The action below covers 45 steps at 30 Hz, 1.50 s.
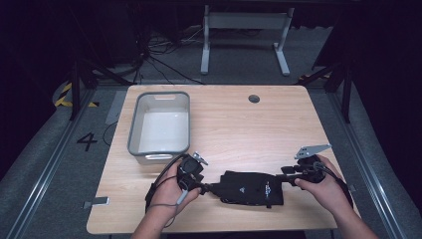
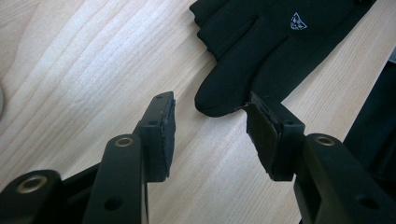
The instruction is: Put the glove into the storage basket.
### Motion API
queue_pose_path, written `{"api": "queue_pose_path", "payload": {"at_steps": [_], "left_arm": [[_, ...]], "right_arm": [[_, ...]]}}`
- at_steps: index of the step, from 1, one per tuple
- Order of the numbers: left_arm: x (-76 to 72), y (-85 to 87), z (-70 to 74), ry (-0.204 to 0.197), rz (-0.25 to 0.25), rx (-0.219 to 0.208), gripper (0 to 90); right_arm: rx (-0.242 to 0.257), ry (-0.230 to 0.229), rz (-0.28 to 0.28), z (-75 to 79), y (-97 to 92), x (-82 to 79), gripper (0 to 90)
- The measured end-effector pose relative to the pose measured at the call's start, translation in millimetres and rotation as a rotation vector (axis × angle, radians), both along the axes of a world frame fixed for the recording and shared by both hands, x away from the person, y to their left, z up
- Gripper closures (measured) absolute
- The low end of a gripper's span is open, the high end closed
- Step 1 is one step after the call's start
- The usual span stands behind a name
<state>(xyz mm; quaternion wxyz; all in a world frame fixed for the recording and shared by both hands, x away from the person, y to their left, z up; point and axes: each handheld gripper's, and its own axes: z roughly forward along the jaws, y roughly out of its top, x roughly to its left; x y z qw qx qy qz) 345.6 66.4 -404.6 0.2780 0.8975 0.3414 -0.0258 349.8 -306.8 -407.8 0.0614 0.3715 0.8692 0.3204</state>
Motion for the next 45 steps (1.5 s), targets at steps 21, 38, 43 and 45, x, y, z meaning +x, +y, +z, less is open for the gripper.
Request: {"api": "queue_pose_path", "payload": {"at_steps": [21,38,43,45], "left_arm": [[3.0,-8.7,-15.5,0.036,-0.022,0.030,51.9],[0.2,-19.0,-21.1,0.016,-0.071,0.067,84.8],[-4.2,-19.6,-14.3,0.002,-0.081,0.071,86.3],[-6.3,-19.0,-9.8,0.006,-0.088,0.058,86.4]], "right_arm": [[-0.121,0.032,0.067,-26.6,8.8,6.1,76.9],[-0.172,-0.015,0.070,-23.1,15.1,1.6,86.9],[-0.162,-0.031,0.061,-18.1,14.4,-1.2,87.5],[-0.147,-0.036,0.054,-12.4,11.9,-3.2,87.6]]}}
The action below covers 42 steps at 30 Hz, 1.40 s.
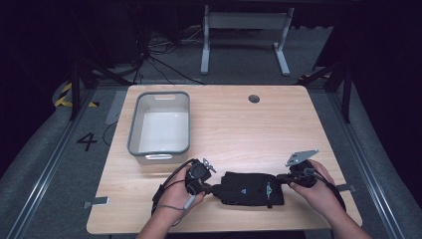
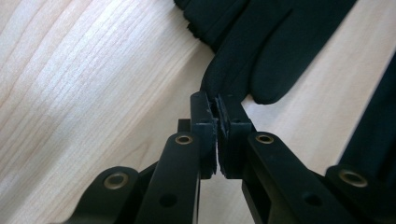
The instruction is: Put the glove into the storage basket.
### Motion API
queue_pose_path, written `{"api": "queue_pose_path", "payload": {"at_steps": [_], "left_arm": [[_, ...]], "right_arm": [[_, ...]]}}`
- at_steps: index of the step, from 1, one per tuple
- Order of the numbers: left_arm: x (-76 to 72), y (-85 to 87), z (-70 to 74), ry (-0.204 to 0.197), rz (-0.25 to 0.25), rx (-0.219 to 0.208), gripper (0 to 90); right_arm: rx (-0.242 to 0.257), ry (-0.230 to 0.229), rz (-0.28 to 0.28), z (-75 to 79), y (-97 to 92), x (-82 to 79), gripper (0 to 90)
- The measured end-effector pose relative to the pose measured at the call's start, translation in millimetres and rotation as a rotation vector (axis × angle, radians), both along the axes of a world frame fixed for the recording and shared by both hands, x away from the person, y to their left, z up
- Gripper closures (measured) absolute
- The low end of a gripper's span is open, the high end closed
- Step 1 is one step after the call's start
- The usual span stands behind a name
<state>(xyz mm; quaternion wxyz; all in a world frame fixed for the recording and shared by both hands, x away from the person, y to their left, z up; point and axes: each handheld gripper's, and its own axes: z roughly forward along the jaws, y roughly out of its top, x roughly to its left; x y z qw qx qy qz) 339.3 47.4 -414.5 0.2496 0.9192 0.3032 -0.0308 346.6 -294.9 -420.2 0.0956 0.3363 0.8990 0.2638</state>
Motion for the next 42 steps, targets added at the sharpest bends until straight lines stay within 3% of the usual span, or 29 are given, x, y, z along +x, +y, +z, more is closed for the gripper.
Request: {"api": "queue_pose_path", "payload": {"at_steps": [13,17,35,42], "left_arm": [[-10.3,1.9,20.3,0.004,-0.032,-0.058,86.7],[-12.0,-1.5,20.4,0.014,-0.047,-0.058,86.7],[-7.9,-7.4,7.0,0.075,-0.074,-0.019,86.6],[-1.1,-5.1,-2.3,0.080,-0.050,-0.019,86.0]], "right_arm": [[0.087,-0.044,-0.023,41.3,-11.6,-14.8,87.7],[0.094,-0.067,-0.038,49.4,-13.5,-14.2,87.7],[0.072,0.003,-0.066,34.8,-14.3,-5.2,87.6],[0.067,0.019,-0.066,22.6,-13.3,2.3,87.3]]}}
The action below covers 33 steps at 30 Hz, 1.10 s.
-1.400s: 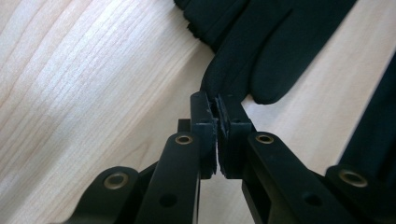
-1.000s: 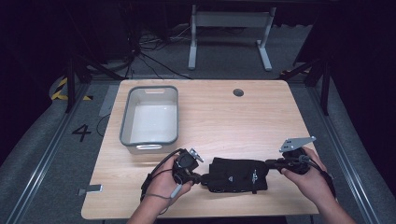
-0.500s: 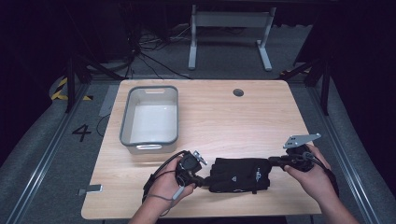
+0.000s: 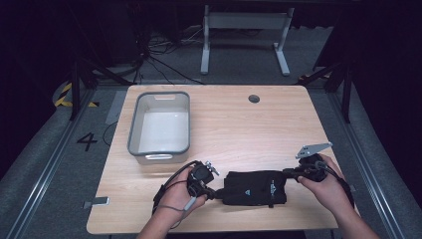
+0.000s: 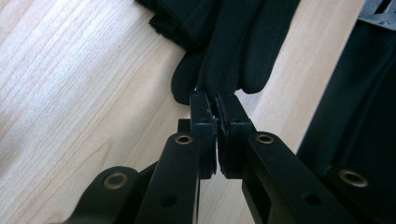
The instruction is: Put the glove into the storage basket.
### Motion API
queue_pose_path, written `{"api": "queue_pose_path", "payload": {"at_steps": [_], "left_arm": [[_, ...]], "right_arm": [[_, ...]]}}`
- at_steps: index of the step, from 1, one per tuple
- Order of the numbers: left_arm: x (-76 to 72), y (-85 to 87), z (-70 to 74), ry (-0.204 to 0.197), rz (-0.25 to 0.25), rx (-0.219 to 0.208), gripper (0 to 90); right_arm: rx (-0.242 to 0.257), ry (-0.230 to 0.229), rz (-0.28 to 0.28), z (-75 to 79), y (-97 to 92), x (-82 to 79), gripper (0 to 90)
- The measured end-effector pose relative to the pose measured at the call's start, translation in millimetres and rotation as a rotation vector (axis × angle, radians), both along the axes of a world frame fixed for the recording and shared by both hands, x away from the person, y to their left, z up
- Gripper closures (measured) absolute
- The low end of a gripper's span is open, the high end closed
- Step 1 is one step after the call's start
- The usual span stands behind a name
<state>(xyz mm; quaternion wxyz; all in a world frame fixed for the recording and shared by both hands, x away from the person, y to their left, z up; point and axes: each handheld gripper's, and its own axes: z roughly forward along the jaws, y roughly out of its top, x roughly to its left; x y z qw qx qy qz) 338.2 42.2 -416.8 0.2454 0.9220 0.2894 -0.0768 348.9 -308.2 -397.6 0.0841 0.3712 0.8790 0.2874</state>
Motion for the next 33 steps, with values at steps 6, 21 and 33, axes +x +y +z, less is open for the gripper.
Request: {"api": "queue_pose_path", "payload": {"at_steps": [6,21,33], "left_arm": [[3.5,0.3,-5.2,-0.023,0.030,0.022,72.2],[3.8,-6.7,13.0,-0.086,0.031,-0.082,65.7],[7.3,-26.4,24.5,-0.115,-0.007,-0.096,62.1]], "right_arm": [[-0.041,-0.006,0.003,-9.0,1.3,4.4,77.3],[-0.038,-0.053,-0.052,-5.3,-16.2,0.8,70.3],[0.005,-0.057,-0.092,-2.0,-34.1,-1.4,68.4]]}}
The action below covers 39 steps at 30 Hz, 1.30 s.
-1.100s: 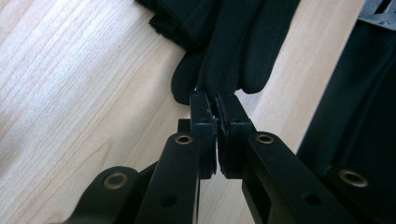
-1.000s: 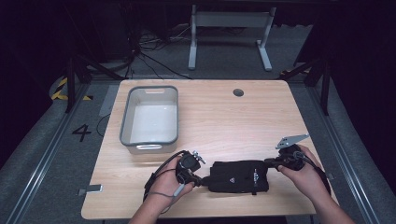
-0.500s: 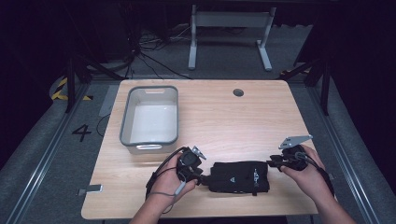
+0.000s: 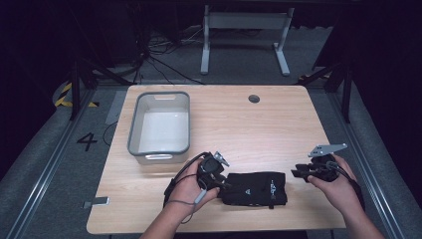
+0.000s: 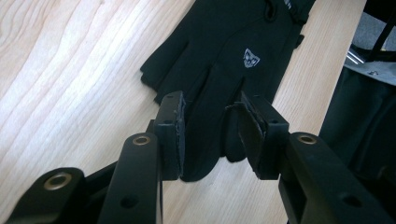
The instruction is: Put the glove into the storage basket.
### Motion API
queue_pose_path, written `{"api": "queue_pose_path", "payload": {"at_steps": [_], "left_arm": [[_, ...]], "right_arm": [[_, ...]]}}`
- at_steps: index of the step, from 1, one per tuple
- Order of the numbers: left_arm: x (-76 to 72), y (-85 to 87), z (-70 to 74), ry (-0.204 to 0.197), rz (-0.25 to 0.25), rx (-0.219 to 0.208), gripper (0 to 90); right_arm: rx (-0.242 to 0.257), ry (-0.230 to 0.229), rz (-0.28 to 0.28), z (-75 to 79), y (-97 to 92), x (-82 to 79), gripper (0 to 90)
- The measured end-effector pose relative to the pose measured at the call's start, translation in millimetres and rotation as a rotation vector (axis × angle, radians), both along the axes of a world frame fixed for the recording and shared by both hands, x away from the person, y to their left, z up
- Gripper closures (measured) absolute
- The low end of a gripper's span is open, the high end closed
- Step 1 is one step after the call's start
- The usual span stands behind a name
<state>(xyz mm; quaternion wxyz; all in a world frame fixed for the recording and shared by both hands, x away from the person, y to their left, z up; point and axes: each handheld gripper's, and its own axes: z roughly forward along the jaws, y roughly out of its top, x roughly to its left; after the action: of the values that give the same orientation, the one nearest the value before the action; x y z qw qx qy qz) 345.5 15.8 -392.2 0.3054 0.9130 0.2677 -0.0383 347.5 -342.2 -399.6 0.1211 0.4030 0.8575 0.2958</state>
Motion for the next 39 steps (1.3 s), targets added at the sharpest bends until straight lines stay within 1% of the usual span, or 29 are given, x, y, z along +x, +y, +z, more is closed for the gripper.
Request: {"api": "queue_pose_path", "payload": {"at_steps": [3,8,9,11,13,14,15,17,19,21,23,27,28,31,32,34,35,39], "left_arm": [[0.4,-2.4,1.1,-0.003,-0.004,-0.002,61.9],[1.7,-13.8,4.4,-0.005,-0.032,0.001,61.6],[2.6,-15.8,4.8,-0.006,-0.044,0.004,61.6],[4.7,-20.5,4.3,-0.002,-0.043,0.004,61.4],[8.5,-24.1,3.1,0.005,-0.058,0.026,60.5],[10.2,-28.3,1.2,0.016,-0.063,0.041,59.5],[11.2,-32.2,-0.5,0.015,-0.067,0.046,59.5],[12.4,-39.4,-2.9,0.027,-0.083,0.049,59.4],[13.7,-48.9,-5.4,0.025,-0.105,0.047,59.1],[14.3,-56.8,-6.9,0.030,-0.116,0.041,57.9],[14.0,-63.1,-9.1,0.019,-0.132,0.032,55.9],[14.9,-76.3,-18.0,0.018,-0.183,0.053,52.6],[14.6,-78.5,-19.4,0.014,-0.185,0.052,51.6],[13.5,-86.2,-23.1,-0.007,-0.216,0.037,49.5],[13.6,-87.7,-24.0,-0.010,-0.221,0.036,48.8],[15.3,-90.6,-26.0,-0.007,-0.220,0.054,49.1],[16.2,-91.9,-27.5,-0.013,-0.218,0.057,49.3],[18.9,-93.7,-30.6,-0.016,-0.222,0.065,46.4]], "right_arm": [[0.009,0.001,-0.010,0.6,-2.6,-0.2,68.1],[0.027,0.000,-0.022,1.5,-10.1,-0.1,67.3],[0.029,0.003,-0.026,1.8,-11.1,-0.2,67.3],[0.035,0.001,-0.029,2.0,-13.3,-0.1,67.3],[0.037,0.002,-0.033,2.2,-15.1,0.1,67.0],[0.040,0.003,-0.035,2.0,-15.7,0.1,66.6],[0.042,0.007,-0.035,1.6,-16.5,0.5,66.3],[0.042,0.010,-0.037,0.8,-17.0,1.0,66.2],[0.047,0.014,-0.037,-0.2,-16.8,1.1,65.9],[0.050,0.019,-0.033,-0.7,-16.6,1.1,65.6],[0.051,0.021,-0.032,-1.3,-16.1,1.2,65.1],[0.057,0.017,-0.023,-2.1,-15.3,1.4,62.6],[0.059,0.018,-0.021,-2.1,-15.0,1.2,62.5],[0.063,0.020,-0.018,-2.4,-14.3,0.8,62.1],[0.066,0.021,-0.016,-2.5,-14.2,0.8,61.9],[0.072,0.022,-0.013,-2.5,-13.6,0.7,61.4],[0.073,0.022,-0.012,-2.6,-13.3,0.7,61.1],[0.077,0.021,-0.006,-2.7,-12.1,0.4,60.4]]}}
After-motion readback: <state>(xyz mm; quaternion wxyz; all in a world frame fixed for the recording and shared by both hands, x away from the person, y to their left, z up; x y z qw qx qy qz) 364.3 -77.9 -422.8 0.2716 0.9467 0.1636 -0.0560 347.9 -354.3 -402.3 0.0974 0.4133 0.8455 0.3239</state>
